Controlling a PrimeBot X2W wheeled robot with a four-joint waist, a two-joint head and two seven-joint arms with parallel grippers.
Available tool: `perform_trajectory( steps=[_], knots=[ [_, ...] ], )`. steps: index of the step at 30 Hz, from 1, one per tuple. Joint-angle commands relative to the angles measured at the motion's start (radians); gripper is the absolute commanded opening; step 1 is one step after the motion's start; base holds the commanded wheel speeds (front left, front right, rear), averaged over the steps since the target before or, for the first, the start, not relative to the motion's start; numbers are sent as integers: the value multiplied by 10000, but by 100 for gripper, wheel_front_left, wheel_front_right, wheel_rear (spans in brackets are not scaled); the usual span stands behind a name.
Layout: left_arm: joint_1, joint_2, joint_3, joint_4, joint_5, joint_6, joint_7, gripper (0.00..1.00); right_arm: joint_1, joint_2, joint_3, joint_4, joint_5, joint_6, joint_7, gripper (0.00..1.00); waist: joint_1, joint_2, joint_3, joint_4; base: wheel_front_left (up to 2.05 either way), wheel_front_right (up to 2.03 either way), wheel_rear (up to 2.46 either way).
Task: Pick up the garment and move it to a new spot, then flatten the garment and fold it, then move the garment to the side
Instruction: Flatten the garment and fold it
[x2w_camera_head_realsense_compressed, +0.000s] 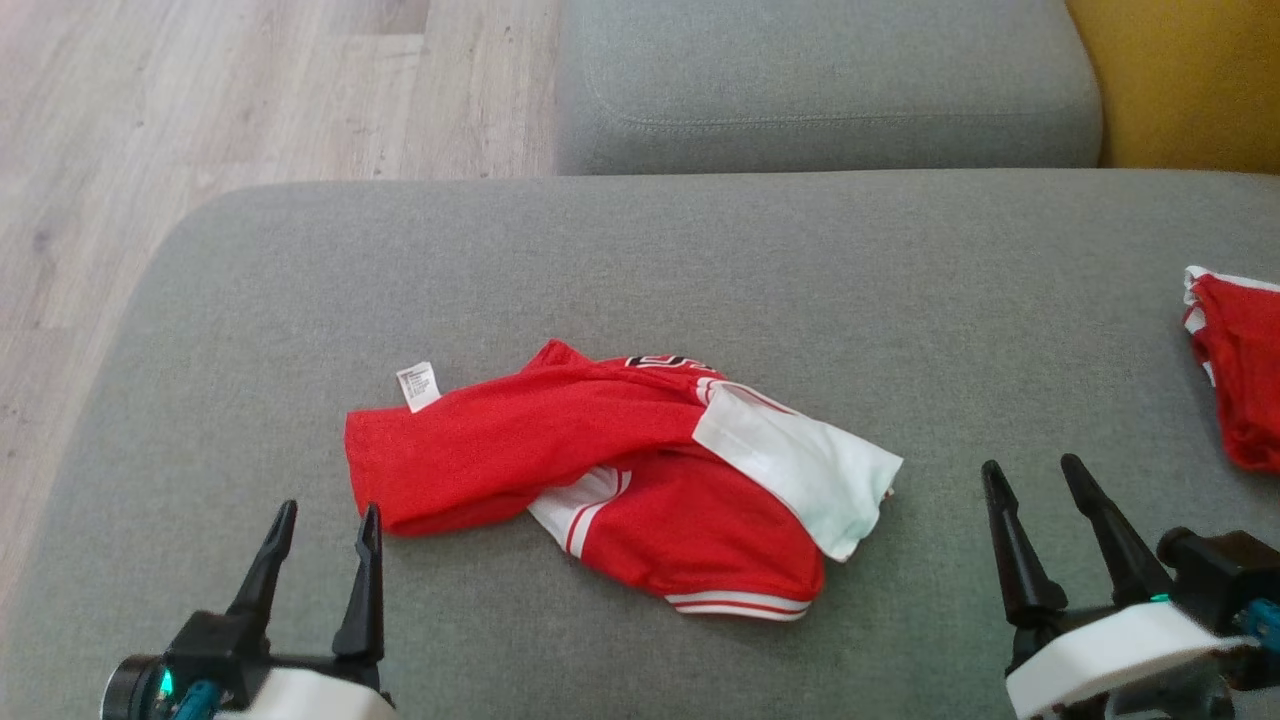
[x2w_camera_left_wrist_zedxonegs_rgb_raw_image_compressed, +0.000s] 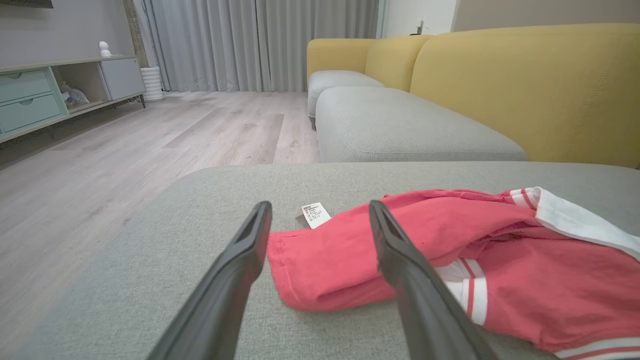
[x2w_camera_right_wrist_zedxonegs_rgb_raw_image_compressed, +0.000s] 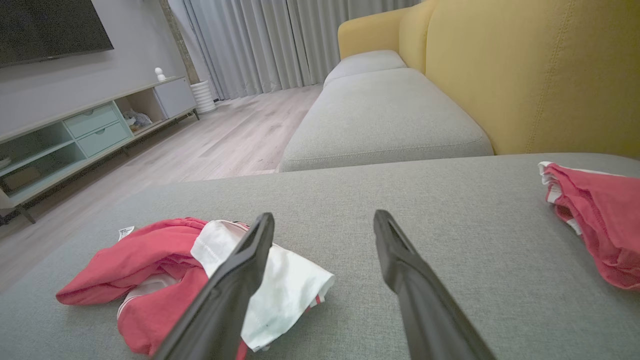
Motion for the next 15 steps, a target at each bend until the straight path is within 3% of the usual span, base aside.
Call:
perform_trajectory(
  steps=[1, 11, 15],
  knots=[
    [-536, 310, 313, -249, -7, 19, 9, 100, -260, -64, 216, -416, 55, -19, 8, 100, 0, 0, 57, 8, 0, 0, 0],
    [-2951, 407, 129, 1354, -445, -922, 1195, 100, -727, -64, 194, -673, -54, -19, 51, 100, 0, 0, 1314, 82, 0, 0, 0],
    [-4233, 425, 123, 2767, -848, -1454, 1999, 100, -1040, -64, 278, -684, -109, -19, 41, 100, 0, 0, 1950, 19, 0, 0, 0]
  ],
)
